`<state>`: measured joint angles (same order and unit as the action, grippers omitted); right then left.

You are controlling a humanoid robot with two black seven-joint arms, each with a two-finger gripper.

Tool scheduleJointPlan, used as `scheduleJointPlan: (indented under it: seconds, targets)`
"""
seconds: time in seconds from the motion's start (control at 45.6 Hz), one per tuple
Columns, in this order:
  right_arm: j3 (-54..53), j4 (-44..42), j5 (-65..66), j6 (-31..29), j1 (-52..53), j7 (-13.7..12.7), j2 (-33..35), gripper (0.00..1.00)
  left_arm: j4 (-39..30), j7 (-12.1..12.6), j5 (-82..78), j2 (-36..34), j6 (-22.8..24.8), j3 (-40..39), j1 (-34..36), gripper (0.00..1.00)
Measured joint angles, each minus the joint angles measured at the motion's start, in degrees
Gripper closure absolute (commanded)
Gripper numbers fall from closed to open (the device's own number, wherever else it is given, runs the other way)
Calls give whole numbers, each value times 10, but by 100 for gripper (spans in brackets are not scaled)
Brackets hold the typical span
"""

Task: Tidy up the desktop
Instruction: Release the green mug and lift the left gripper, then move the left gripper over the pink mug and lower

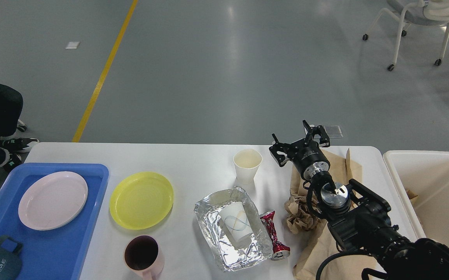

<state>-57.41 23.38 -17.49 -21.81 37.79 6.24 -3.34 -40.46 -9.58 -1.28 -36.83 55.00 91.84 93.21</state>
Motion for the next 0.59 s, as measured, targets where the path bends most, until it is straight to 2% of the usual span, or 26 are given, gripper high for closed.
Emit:
scheduleJointPlan:
  seconds: [0.351, 0.593]
  targets:
    - [0, 0, 0, 0, 0, 0, 0, 0, -89, 0, 0, 199, 0, 11, 75, 4]
    - [0, 0, 0, 0, 0, 0, 0, 0, -152, 3, -2, 255, 0, -2, 129, 4]
